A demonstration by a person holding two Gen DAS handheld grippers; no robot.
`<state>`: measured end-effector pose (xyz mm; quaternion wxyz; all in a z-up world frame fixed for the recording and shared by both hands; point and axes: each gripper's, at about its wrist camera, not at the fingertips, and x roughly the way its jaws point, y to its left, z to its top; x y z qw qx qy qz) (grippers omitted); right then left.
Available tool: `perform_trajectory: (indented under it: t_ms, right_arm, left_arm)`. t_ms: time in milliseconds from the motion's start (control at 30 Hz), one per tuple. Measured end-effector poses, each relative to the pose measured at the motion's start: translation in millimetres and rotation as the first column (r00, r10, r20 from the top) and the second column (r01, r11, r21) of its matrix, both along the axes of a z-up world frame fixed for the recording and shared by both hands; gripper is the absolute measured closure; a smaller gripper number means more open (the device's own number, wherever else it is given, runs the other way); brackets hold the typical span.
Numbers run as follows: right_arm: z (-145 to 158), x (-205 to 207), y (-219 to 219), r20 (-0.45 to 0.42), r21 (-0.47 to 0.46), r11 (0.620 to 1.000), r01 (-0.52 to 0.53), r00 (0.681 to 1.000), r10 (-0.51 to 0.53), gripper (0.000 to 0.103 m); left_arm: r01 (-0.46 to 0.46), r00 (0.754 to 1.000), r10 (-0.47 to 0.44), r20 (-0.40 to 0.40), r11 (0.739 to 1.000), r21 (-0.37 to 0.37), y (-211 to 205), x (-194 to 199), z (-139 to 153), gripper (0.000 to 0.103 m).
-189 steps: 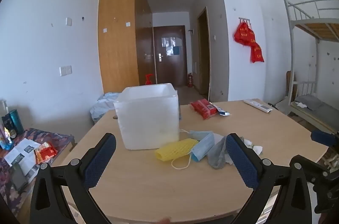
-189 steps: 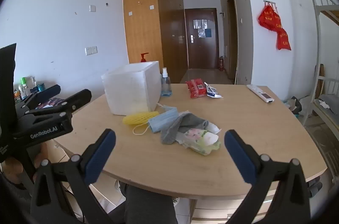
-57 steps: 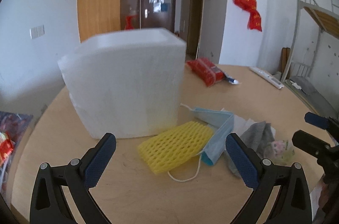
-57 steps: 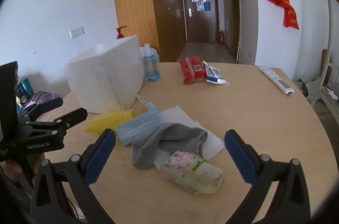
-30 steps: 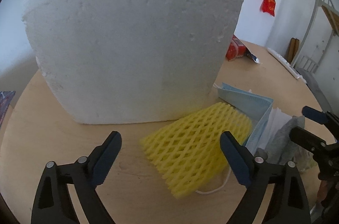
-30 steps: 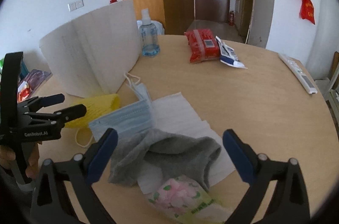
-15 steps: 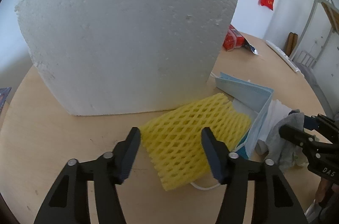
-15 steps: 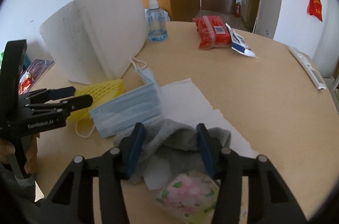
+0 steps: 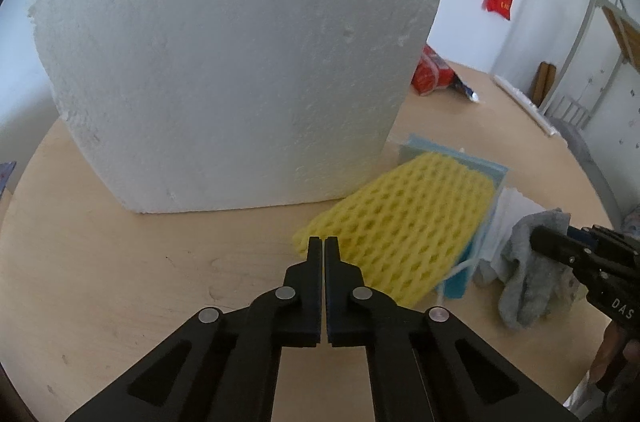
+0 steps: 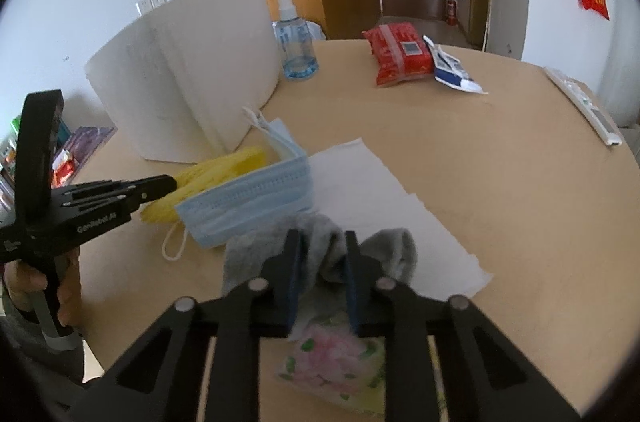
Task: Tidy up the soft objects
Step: 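Lift the yellow net with the left gripper while the right gripper lifts the grey sock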
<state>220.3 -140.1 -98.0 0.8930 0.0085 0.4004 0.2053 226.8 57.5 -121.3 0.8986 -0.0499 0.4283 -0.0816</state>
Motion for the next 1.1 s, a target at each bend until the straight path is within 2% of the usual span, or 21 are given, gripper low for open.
perform_trajectory:
  t_ms: [400, 433, 500, 567, 600, 667, 700, 733, 800, 833, 933, 1100]
  right_arm:
    - [14.9, -9.6, -1.3, 0.048, 0.029, 1.000, 0.003, 0.999, -0.004, 0.082]
    - [16.2, -10.8, -1.2, 0.051, 0.028, 1.000, 0.001, 0.999, -0.003, 0.082]
    - [17.3, -11.8, -1.6, 0.054, 0.031, 1.000, 0.003, 0.999, -0.004, 0.082]
    - [17.3, -12.4, -0.6, 0.053, 0.029, 1.000, -0.001, 0.999, -0.001, 0.082]
    - [16.5, -12.2, 0.0, 0.051, 0.028, 1.000, -0.002, 0.999, 0.001, 0.082]
    - [14.8, -12.2, 0.5, 0.044, 0.032, 0.999, -0.005, 0.999, 0.003, 0.082]
    - [13.8, -11.9, 1.1, 0.040, 0.030, 1.000, -0.006, 0.999, 0.005, 0.082]
    - [13.0, -12.0, 1.5, 0.037, 0.027, 1.000, -0.008, 0.999, 0.007, 0.081]
    - [12.2, -11.8, 1.7, 0.033, 0.027, 1.000, -0.008, 0.999, 0.007, 0.081]
    - [12.4, -12.3, 1.8, 0.032, 0.024, 1.000, -0.010, 0.999, 0.009, 0.081]
    - [12.5, -12.0, 0.9, 0.031, 0.024, 1.000, -0.010, 0.999, 0.009, 0.081]
    - [10.6, -10.1, 1.2, 0.028, 0.025, 1.000, -0.009, 1.000, 0.009, 0.081]
  left_arm:
    - [0.008, 0.998, -0.008, 0.066, 1.000, -0.006, 16.4, -14.5, 27.8, 0.103]
    - [0.036, 0.997, -0.036, 0.065, 0.999, 0.008, 14.0, -15.6, 28.4, 0.103]
    - [0.074, 0.996, -0.073, 0.058, 0.997, -0.022, 12.1, -17.7, 27.7, 0.103]
    - [0.109, 0.992, -0.110, 0.068, 0.994, 0.013, 4.1, -19.8, 26.3, 0.102]
    - [0.099, 0.992, -0.101, 0.070, 0.995, 0.032, 2.4, -20.3, 24.4, 0.100]
    - [0.110, 0.992, -0.112, 0.054, 0.994, 0.026, 0.4, -16.7, 20.0, 0.090]
    - [0.113, 0.993, -0.114, 0.043, 0.993, 0.022, 0.7, -15.2, 18.4, 0.073]
    - [0.109, 0.993, -0.110, 0.035, 0.994, 0.021, 0.6, -13.6, 17.2, 0.052]
    - [0.095, 0.994, -0.096, 0.058, 0.995, 0.012, 2.0, -12.0, 18.8, 0.032]
    - [0.084, 0.994, -0.085, 0.075, 0.996, 0.005, 4.3, -13.0, 20.2, 0.028]
    - [0.102, 0.992, -0.101, 0.070, 0.995, -0.012, 7.0, -12.9, 21.2, 0.027]
    - [0.150, 0.987, -0.150, 0.055, 0.989, 0.006, -1.1, -7.3, 18.5, 0.027]
